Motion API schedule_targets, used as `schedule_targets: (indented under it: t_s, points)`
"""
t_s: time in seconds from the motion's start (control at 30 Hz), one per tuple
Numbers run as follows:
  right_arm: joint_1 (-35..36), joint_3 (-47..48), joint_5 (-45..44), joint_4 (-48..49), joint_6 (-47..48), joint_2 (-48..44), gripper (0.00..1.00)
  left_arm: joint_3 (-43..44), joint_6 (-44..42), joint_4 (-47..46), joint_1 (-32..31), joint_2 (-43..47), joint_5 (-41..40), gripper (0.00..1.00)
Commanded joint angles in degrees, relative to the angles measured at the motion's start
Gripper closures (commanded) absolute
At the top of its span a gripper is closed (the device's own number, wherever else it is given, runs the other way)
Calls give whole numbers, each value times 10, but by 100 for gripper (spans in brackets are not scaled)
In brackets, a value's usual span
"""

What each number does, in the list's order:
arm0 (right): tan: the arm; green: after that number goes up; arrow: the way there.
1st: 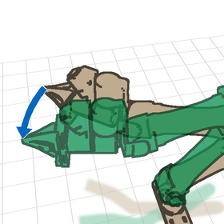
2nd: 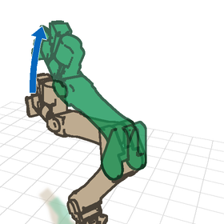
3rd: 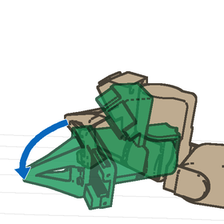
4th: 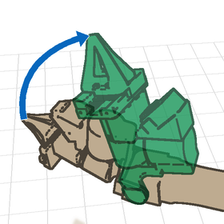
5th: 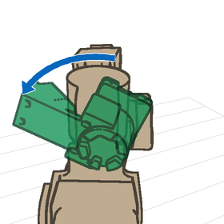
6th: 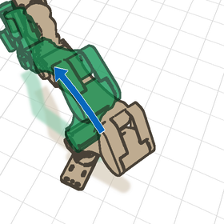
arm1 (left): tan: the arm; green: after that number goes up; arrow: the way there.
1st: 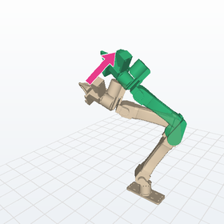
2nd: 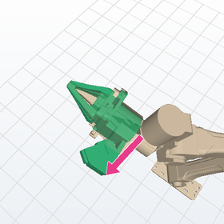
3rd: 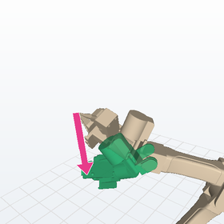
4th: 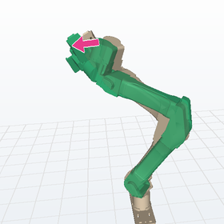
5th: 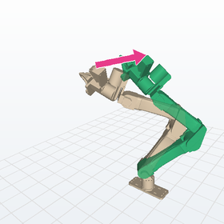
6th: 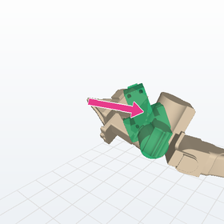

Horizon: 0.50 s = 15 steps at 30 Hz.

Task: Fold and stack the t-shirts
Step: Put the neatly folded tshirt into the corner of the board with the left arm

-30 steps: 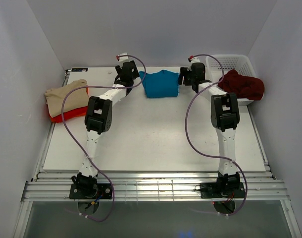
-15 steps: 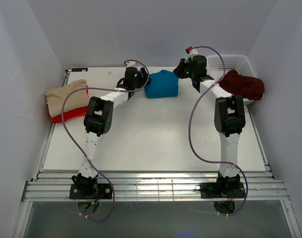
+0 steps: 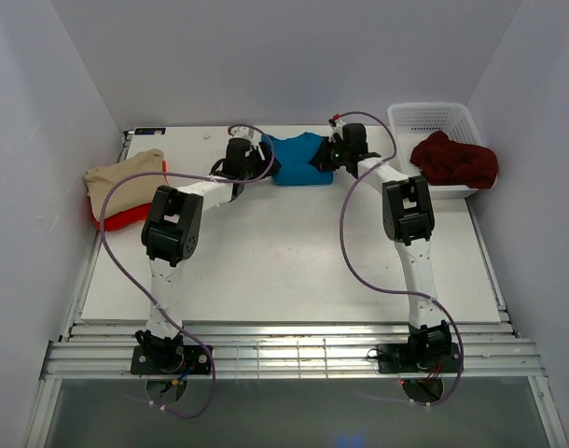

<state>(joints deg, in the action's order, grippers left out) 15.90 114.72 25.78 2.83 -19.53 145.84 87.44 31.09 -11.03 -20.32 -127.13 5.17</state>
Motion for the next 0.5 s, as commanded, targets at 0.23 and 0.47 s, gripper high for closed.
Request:
schedule_targets:
  t_s: [0.23,0.47]
  points:
    - [37,-101,-95,-141,67,-69,92,-104,4,-58,2,137,11,22]
    - [55,-261,-133,-134,78,-160,92,-159,2,-62,2,188,19,22]
